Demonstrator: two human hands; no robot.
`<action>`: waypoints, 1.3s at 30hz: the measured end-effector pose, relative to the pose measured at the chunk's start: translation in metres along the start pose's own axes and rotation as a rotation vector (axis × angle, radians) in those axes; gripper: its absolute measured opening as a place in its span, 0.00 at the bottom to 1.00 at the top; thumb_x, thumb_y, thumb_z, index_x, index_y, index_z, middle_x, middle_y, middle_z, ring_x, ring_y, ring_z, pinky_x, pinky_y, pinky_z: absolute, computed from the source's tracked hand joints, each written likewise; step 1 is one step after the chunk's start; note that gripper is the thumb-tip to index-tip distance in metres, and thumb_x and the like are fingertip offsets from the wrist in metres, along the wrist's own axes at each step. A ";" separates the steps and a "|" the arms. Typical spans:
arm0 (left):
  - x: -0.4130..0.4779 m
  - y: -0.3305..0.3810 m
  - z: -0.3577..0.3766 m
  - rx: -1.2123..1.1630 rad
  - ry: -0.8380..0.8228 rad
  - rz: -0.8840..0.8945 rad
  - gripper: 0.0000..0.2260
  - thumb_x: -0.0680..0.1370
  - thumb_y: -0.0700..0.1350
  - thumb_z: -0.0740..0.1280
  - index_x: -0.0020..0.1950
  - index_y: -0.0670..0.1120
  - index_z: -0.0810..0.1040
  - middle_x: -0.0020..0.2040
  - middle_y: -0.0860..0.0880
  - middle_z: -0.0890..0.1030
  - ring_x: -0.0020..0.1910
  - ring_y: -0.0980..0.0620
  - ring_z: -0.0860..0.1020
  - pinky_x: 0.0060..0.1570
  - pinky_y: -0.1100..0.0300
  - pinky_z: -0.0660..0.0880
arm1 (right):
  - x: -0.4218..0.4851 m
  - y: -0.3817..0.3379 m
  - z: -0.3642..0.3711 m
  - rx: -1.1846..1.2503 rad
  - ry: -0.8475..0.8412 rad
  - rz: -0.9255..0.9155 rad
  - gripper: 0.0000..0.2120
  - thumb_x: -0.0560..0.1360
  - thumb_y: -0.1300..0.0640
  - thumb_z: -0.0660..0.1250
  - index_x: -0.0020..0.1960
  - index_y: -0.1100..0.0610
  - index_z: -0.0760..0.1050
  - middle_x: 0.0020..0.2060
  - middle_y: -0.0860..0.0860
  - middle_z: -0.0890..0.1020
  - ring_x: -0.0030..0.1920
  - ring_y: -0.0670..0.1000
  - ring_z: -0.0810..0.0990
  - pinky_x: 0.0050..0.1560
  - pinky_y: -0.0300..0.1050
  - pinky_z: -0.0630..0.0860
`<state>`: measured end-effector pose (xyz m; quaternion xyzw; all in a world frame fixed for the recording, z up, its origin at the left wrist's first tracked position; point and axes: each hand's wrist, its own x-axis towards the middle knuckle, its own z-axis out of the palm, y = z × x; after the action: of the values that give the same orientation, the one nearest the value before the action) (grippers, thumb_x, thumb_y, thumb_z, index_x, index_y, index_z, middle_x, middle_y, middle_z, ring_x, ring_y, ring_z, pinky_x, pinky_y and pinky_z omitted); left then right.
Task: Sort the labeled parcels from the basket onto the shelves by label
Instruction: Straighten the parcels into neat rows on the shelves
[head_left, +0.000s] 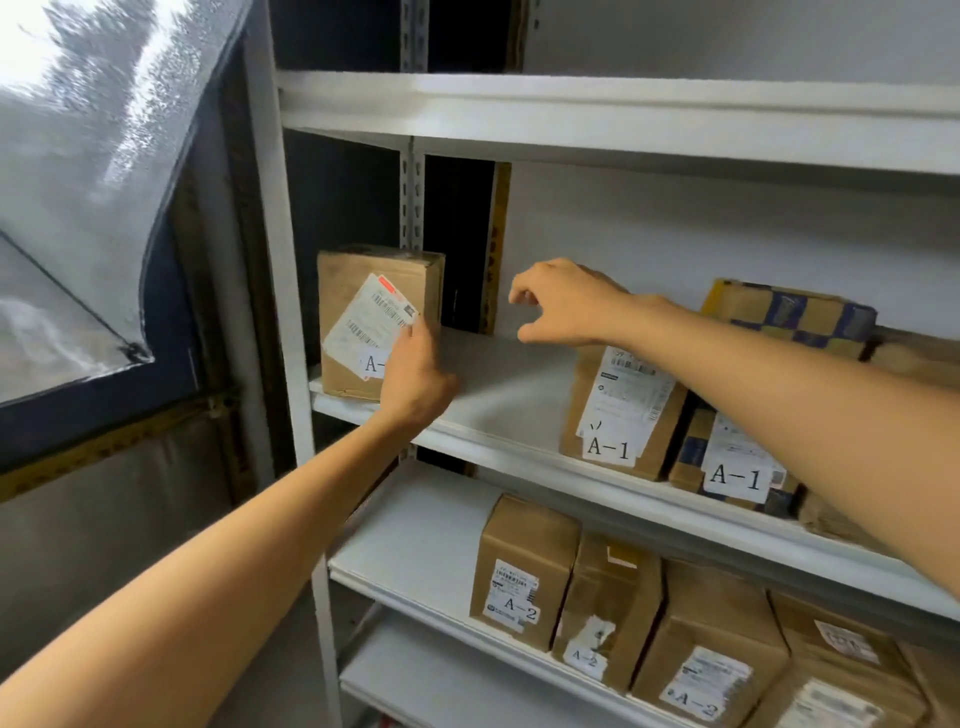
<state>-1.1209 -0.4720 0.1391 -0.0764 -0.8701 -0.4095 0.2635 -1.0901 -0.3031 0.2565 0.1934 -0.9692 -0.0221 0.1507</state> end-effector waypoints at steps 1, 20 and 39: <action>0.004 -0.010 -0.007 0.013 0.080 -0.026 0.26 0.69 0.36 0.74 0.64 0.42 0.67 0.60 0.43 0.71 0.58 0.45 0.71 0.57 0.51 0.74 | 0.010 -0.009 0.005 0.014 0.016 -0.019 0.19 0.73 0.56 0.68 0.63 0.58 0.75 0.57 0.55 0.78 0.54 0.57 0.77 0.52 0.55 0.78; 0.058 -0.119 -0.042 -0.204 0.078 -0.266 0.29 0.69 0.43 0.76 0.65 0.41 0.67 0.63 0.44 0.77 0.63 0.45 0.76 0.58 0.51 0.76 | 0.135 -0.081 0.064 0.201 0.312 -0.094 0.22 0.75 0.61 0.69 0.69 0.57 0.70 0.61 0.54 0.75 0.62 0.54 0.73 0.57 0.43 0.71; 0.031 -0.072 -0.001 -0.214 -0.030 -0.171 0.25 0.72 0.44 0.74 0.65 0.42 0.69 0.64 0.46 0.76 0.64 0.46 0.75 0.51 0.60 0.73 | 0.077 -0.023 0.035 0.188 0.235 -0.057 0.22 0.72 0.60 0.73 0.65 0.58 0.76 0.58 0.55 0.78 0.58 0.54 0.75 0.50 0.41 0.67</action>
<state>-1.1718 -0.5217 0.1072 -0.0356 -0.8287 -0.5197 0.2049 -1.1595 -0.3541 0.2422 0.2354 -0.9369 0.0872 0.2434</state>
